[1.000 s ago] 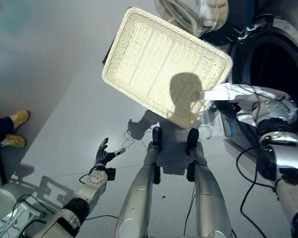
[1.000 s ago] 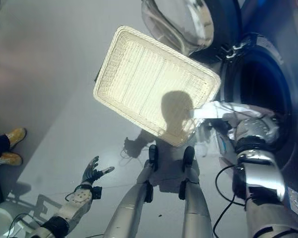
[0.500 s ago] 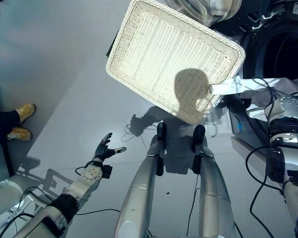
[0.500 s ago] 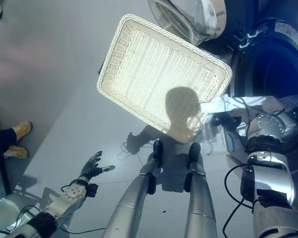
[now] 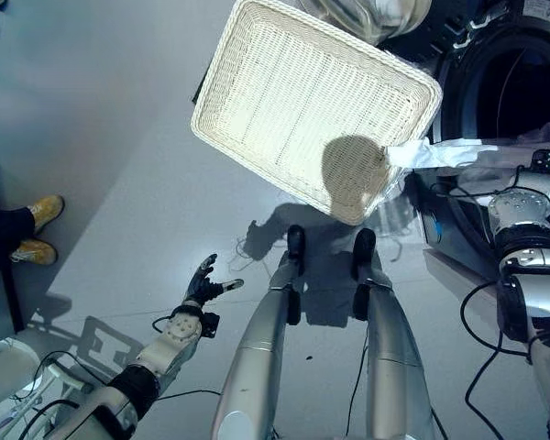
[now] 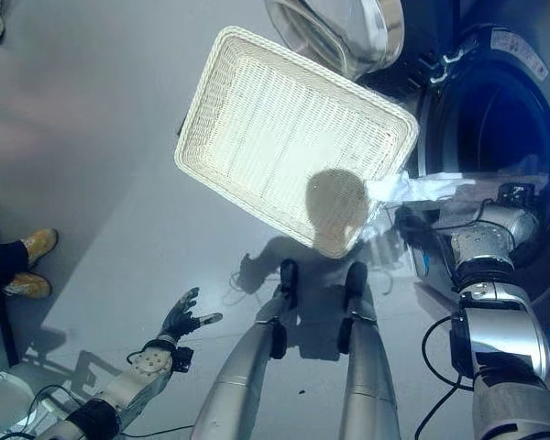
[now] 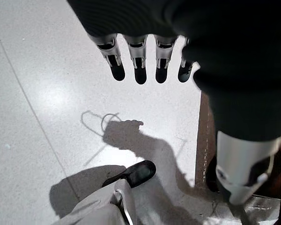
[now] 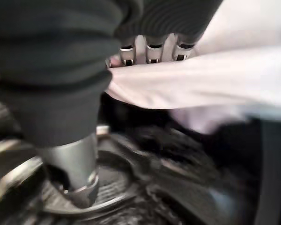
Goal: Put the clothes into the washing machine.
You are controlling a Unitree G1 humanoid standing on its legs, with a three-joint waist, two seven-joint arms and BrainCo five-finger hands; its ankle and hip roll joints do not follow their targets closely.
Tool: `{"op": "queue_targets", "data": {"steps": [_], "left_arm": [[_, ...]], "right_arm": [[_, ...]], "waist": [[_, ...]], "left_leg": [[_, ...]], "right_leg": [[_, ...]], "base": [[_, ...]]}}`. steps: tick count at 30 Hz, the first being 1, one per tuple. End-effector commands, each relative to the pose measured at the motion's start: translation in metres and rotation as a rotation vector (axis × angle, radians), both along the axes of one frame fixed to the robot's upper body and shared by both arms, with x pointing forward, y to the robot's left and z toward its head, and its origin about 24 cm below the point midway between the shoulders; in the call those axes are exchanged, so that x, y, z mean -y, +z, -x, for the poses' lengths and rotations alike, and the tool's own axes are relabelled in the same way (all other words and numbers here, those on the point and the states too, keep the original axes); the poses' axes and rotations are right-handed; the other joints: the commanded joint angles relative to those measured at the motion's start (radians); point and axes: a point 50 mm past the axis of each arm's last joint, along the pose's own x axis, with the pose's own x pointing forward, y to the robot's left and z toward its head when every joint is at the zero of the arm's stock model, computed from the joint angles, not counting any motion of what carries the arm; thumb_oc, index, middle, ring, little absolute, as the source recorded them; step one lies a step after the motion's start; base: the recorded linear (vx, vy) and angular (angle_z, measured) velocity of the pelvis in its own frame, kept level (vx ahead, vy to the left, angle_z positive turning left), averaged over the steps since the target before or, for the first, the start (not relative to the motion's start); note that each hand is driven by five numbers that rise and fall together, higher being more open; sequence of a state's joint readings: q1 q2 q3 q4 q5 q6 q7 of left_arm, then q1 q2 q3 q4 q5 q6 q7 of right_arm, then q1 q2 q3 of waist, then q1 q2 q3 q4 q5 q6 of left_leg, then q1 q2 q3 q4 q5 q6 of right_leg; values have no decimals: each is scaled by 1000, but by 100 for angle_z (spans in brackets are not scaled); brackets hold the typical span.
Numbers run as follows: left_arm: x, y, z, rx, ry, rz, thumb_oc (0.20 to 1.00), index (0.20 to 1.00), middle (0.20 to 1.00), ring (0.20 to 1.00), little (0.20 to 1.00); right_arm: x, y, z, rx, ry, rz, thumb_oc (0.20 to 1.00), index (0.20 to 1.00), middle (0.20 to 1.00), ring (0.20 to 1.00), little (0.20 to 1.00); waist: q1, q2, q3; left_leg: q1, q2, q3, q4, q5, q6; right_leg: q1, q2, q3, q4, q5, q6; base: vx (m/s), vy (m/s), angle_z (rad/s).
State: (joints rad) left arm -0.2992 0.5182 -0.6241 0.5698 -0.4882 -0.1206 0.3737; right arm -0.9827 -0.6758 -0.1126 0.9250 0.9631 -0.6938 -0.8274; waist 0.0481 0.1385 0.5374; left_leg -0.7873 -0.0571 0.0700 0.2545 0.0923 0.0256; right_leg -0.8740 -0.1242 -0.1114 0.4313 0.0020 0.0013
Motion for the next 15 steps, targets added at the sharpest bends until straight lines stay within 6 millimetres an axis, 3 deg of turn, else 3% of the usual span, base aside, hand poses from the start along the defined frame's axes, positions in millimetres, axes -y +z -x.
{"op": "queue_targets", "data": {"steps": [1,3,5,8,9,10,11,12,15], "left_arm": [[0,-15,20,-29,44,37,1000,1000,1000,1000,1000],[-2,-13,19,-31,47,43,1000,1000,1000,1000,1000],[-5,-12,18,-35,44,42,1000,1000,1000,1000,1000],[-6,-15,18,-41,48,43,1000,1000,1000,1000,1000],[-6,-15,16,-41,50,44,1000,1000,1000,1000,1000],[-6,-15,16,-41,50,44,1000,1000,1000,1000,1000],[-5,-15,15,-40,48,45,1000,1000,1000,1000,1000],[-4,-15,14,-34,34,42,1000,1000,1000,1000,1000],[0,-15,11,-24,33,47,1000,1000,1000,1000,1000]], "right_arm": [[-4,114,93,373,-695,390,1000,1000,1000,1000,1000],[-1,111,102,395,-796,372,1000,1000,1000,1000,1000],[7,106,106,415,-773,310,1000,1000,1000,1000,1000],[23,91,102,447,-626,177,1000,1000,1000,1000,1000],[31,81,94,483,-486,105,1000,1000,1000,1000,1000],[31,81,94,483,-486,105,1000,1000,1000,1000,1000],[34,75,87,504,-399,79,1000,1000,1000,1000,1000],[65,28,52,656,17,-56,1000,1000,1000,1000,1000],[52,1,22,681,247,-45,1000,1000,1000,1000,1000]], "waist": [[-44,87,-17],[-49,85,-17],[-51,85,-17],[-49,85,-17],[-44,87,-17],[-44,87,-17],[-42,89,-17],[-33,94,-17],[-27,103,-17]], "left_leg": [[64,4,13,-27,-32,-52],[62,5,14,-20,-34,-54],[55,6,15,-13,-33,-55],[56,4,14,-17,-28,-55],[56,2,12,-19,-26,-54],[56,2,12,-19,-26,-54],[56,1,11,-19,-26,-54],[64,-6,10,-34,-17,-54],[67,-8,10,-51,-9,-54]], "right_leg": [[60,112,-29,87,-117,15],[57,109,-29,91,-117,17],[52,105,-30,93,-115,19],[53,105,-27,85,-111,19],[54,103,-27,78,-106,18],[54,103,-27,78,-106,18],[54,102,-28,76,-105,18],[62,97,-32,68,-103,16],[67,94,-36,51,-94,17]], "base": [[-4,103,-15],[-7,38,-18],[-9,11,-6],[-21,11,6],[0,0,0],[-9,-14,5],[-17,-6,10],[-24,-5,13],[-26,-10,19]]}}
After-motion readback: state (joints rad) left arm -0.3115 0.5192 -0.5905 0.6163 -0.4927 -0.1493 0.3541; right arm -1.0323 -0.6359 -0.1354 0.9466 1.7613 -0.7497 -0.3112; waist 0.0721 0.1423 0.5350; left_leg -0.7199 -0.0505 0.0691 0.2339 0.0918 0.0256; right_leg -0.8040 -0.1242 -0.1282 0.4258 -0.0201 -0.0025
